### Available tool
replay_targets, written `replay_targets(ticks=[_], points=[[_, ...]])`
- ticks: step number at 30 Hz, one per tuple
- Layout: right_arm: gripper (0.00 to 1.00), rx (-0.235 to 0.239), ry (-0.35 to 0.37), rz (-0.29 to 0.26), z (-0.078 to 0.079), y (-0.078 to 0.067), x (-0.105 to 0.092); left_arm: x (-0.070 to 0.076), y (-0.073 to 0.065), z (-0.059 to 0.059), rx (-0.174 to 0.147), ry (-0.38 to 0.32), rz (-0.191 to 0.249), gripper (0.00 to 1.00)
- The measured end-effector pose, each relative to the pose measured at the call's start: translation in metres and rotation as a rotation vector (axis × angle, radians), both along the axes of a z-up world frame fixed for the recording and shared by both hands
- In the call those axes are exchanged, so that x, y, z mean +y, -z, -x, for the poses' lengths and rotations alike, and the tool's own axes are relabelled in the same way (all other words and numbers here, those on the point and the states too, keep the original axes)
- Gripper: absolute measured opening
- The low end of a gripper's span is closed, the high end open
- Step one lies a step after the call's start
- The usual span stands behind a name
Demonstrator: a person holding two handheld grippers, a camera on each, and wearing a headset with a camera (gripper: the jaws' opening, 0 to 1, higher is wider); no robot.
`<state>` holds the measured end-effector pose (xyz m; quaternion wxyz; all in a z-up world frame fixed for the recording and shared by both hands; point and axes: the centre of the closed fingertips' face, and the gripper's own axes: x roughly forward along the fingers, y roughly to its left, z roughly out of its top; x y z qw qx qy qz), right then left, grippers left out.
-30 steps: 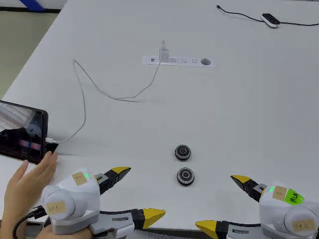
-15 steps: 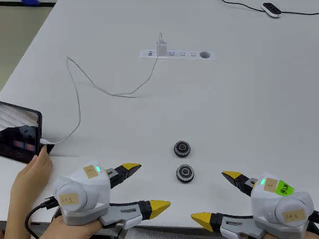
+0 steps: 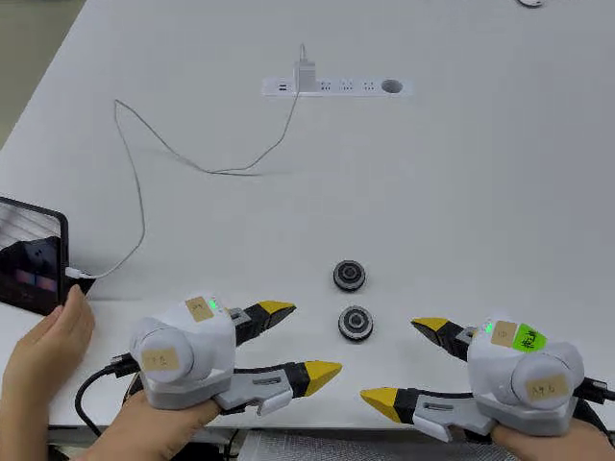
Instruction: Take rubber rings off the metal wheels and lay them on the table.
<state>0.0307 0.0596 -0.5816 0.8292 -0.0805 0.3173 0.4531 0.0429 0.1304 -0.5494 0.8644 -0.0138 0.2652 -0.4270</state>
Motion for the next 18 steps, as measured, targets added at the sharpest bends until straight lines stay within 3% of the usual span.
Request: replay_targets(ticks=[18], points=[[0.53, 0.014, 0.011, -0.028, -0.014, 0.002, 0.007, -0.024, 0.005, -0.018, -0.011, 0.070, -0.052, 0.43]])
